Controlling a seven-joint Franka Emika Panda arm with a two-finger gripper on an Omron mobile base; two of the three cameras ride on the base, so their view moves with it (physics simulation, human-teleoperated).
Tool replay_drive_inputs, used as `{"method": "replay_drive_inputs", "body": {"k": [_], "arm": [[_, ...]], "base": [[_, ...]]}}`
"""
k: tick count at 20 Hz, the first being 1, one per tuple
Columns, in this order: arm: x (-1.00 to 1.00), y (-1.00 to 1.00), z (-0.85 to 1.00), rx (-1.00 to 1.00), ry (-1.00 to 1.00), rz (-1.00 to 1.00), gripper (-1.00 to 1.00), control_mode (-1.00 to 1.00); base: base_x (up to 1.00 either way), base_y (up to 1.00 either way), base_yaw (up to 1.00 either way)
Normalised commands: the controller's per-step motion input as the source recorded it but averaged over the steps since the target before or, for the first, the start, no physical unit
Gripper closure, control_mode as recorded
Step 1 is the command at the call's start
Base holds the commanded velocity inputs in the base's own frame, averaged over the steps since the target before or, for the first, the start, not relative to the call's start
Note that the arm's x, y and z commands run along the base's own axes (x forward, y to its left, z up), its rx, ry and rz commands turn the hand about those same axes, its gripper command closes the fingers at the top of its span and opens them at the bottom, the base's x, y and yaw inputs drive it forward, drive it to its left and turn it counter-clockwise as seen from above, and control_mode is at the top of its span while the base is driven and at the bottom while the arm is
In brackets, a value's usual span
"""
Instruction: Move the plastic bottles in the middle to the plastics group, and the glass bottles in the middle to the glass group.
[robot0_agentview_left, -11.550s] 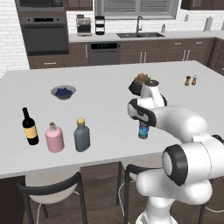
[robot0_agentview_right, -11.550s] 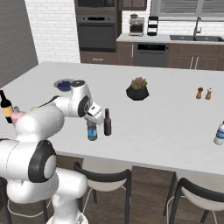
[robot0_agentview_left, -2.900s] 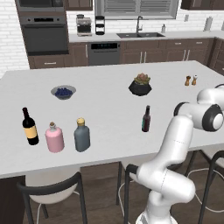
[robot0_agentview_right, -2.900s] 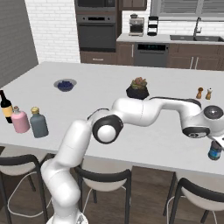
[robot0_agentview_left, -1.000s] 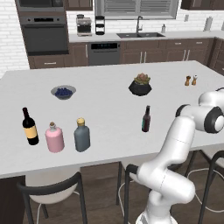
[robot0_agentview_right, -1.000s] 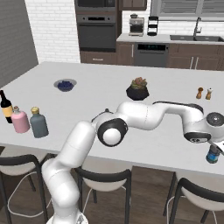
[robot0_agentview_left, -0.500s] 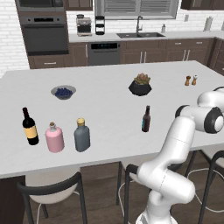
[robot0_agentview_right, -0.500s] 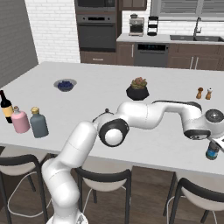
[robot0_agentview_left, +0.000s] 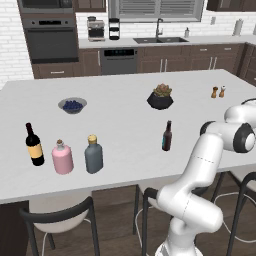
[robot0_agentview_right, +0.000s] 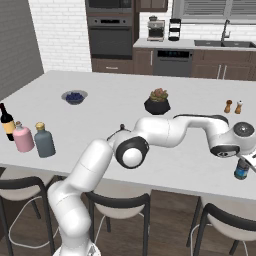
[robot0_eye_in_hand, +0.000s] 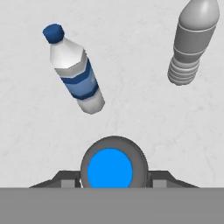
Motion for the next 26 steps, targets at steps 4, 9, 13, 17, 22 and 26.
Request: {"method": "replay_drive_inputs", "body": {"k": [4, 9, 13, 17, 22, 26], "arm": [[0.0, 0.0, 0.0, 0.0, 0.0, 0.0, -1.0, -1.0], [0.0, 0.0, 0.0, 0.0, 0.0, 0.0, -1.0, -1.0], [0.0, 0.0, 0.0, 0.0, 0.0, 0.0, -1.0, -1.0], [0.0, 0.0, 0.0, 0.0, 0.0, 0.0, -1.0, -1.0], [0.0, 0.0, 0.01, 0.0, 0.0, 0.0, -1.0, -1.0], [-0.04, 0.1, 0.07, 0.0, 0.0, 0.0, -1.0, -1.0]], "base": [[0.0, 0.0, 0.0], [0.0, 0.0, 0.0], [0.0, 0.0, 0.0], [0.0, 0.0, 0.0], [0.0, 0.0, 0.0], [0.0, 0.0, 0.0]]}}
